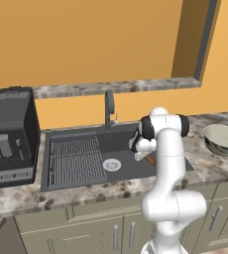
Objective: Remove the garlic and banana from the sink. Then move the bowl and cup from the counter to the sink for washing.
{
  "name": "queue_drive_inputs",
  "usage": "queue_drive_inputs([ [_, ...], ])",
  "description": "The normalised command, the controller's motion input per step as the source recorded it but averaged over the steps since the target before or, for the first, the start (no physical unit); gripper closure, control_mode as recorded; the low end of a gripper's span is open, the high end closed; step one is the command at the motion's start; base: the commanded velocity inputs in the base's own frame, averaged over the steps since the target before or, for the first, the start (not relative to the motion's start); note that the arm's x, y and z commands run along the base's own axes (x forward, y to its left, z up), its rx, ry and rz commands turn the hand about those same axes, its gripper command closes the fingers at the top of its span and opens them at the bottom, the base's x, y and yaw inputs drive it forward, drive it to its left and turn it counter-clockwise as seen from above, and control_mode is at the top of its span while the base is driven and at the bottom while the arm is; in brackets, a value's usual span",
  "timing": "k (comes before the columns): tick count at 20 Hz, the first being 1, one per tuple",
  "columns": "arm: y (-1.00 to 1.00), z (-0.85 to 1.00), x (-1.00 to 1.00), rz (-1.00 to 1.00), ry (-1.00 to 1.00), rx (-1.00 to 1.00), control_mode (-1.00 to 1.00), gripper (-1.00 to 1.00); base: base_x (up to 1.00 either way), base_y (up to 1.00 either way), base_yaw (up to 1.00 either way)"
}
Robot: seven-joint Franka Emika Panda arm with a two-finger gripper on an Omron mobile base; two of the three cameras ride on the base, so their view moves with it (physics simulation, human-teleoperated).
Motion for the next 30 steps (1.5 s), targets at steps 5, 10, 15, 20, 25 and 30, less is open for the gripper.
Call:
queue_drive_inputs([
  [5,0.00,-0.14,0.00,0.00,0.00,0.00,-1.00,1.00,0.00,0.00,0.00],
  [10,0.00,-0.12,0.00,0.00,0.00,0.00,-1.00,1.00,0.00,0.00,0.00],
  [15,-0.01,-0.05,-0.01,0.00,0.00,0.00,-1.00,1.00,0.00,0.00,0.00],
  [20,-0.08,0.07,-0.05,0.00,0.01,0.00,-1.00,1.00,0.00,0.00,0.00],
  [25,-0.09,0.22,-0.12,0.00,0.07,0.00,-1.00,1.00,0.00,0.00,0.00],
  [30,-0.05,0.32,-0.11,0.00,0.15,0.00,-1.00,1.00,0.00,0.00,0.00],
])
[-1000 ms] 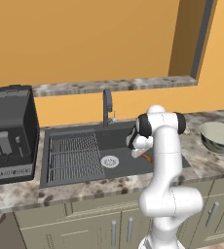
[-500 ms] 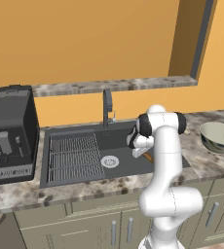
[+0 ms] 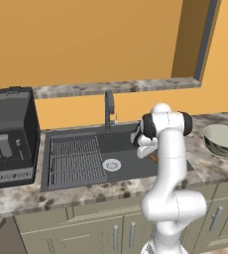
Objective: Remove the garlic and banana from the sink. Then move the bowl and cup from the counter to the sink for washing.
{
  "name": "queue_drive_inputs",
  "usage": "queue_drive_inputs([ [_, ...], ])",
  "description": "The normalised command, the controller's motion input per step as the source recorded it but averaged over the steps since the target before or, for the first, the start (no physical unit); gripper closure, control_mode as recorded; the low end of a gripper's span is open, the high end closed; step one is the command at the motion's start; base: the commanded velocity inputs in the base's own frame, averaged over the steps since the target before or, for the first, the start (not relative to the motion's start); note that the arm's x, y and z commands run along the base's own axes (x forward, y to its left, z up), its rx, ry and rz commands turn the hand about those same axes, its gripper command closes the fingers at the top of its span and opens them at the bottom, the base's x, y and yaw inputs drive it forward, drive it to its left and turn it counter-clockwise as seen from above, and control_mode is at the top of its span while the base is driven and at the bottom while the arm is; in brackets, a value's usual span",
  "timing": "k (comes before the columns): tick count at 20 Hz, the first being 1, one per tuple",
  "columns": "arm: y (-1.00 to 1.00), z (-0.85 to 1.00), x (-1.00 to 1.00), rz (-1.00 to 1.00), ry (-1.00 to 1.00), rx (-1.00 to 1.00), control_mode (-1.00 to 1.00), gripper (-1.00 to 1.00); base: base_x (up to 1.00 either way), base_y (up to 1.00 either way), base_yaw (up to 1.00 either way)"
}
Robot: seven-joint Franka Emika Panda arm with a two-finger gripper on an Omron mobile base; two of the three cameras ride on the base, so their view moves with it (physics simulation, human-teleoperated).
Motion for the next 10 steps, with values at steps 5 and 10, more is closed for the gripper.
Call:
queue_drive_inputs([
  [5,-0.01,0.41,-0.10,0.00,0.14,0.00,-1.00,1.00,0.00,0.00,0.00],
  [10,0.00,0.43,-0.11,0.00,0.13,0.00,-1.00,1.00,0.00,0.00,0.00],
])
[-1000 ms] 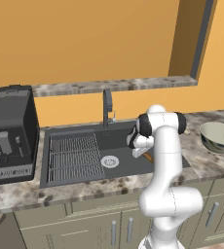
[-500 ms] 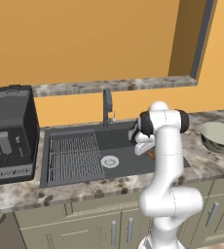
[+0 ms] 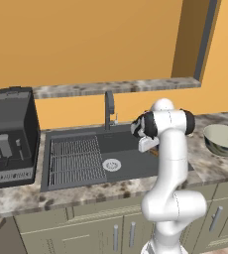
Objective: Remove the garlic and banana from the sink. Then move the bowl and cup from the counter to the sink for washing.
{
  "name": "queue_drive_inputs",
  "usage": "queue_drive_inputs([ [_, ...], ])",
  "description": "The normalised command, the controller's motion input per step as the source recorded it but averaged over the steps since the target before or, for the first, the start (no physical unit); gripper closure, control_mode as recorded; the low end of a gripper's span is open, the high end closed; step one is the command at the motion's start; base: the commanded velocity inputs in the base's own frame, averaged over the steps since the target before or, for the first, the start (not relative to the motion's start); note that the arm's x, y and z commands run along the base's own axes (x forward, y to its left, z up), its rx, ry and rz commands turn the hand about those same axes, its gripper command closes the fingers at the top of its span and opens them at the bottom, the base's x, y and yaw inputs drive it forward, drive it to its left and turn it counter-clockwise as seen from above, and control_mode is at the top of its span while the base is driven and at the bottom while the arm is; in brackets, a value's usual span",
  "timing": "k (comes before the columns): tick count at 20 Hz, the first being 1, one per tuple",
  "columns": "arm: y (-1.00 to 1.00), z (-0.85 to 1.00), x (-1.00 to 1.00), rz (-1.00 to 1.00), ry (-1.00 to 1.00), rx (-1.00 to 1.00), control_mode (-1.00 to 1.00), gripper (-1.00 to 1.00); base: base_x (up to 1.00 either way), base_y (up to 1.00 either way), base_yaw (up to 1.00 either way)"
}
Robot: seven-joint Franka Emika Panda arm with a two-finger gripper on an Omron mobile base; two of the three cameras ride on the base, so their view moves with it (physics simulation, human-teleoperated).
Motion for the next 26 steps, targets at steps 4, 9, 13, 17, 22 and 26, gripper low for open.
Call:
queue_drive_inputs([
  [4,-0.02,0.43,-0.14,0.00,0.13,0.00,-1.00,1.00,0.00,0.00,0.00],
  [9,-0.03,0.43,-0.15,0.00,0.15,0.00,-1.00,1.00,0.00,0.00,0.00],
  [13,-0.08,0.42,-0.20,0.00,0.11,0.00,-1.00,1.00,0.00,0.00,0.00],
  [17,-0.09,0.39,-0.22,0.00,0.07,0.00,-1.00,1.00,0.00,0.00,0.00],
  [22,-0.11,0.36,-0.24,0.00,0.06,0.00,-1.00,1.00,0.00,0.00,0.00],
  [26,-0.12,0.28,-0.33,0.00,0.04,0.00,-1.00,1.00,0.00,0.00,0.00],
])
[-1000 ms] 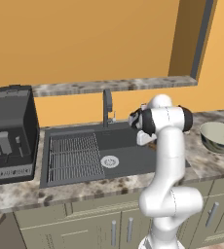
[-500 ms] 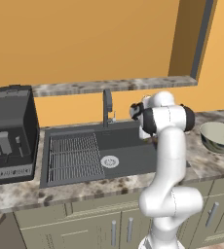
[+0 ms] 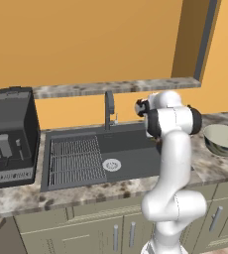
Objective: Remove the garlic and banana from the sink. Then move the bowl and cup from the counter to the sink for washing.
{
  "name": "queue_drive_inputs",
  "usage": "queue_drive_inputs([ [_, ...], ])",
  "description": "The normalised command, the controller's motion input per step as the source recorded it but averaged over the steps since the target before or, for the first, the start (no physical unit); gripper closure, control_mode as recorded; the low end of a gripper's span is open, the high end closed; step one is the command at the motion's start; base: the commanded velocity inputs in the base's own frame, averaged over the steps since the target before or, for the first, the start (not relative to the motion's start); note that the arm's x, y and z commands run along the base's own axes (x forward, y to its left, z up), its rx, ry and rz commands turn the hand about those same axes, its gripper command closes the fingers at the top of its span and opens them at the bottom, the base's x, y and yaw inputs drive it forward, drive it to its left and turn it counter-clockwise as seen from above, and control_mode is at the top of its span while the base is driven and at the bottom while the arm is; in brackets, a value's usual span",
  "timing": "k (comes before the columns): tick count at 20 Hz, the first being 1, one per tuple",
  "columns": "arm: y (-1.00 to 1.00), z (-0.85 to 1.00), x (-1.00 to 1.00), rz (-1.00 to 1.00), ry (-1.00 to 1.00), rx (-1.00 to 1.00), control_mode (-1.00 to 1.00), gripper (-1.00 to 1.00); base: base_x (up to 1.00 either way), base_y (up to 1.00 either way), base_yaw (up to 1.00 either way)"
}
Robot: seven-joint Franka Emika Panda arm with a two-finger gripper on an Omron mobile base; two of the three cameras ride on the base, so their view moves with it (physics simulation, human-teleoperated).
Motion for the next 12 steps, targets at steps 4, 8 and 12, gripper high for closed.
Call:
queue_drive_inputs([
  [4,-0.12,0.25,-0.36,0.00,0.00,0.00,-1.00,1.00,0.00,0.00,0.00],
  [8,-0.01,0.26,-0.35,0.00,0.00,0.00,-1.00,1.00,0.00,0.00,0.00],
  [12,0.00,0.22,-0.38,0.00,-0.02,0.00,-1.00,1.00,0.00,0.00,0.00],
])
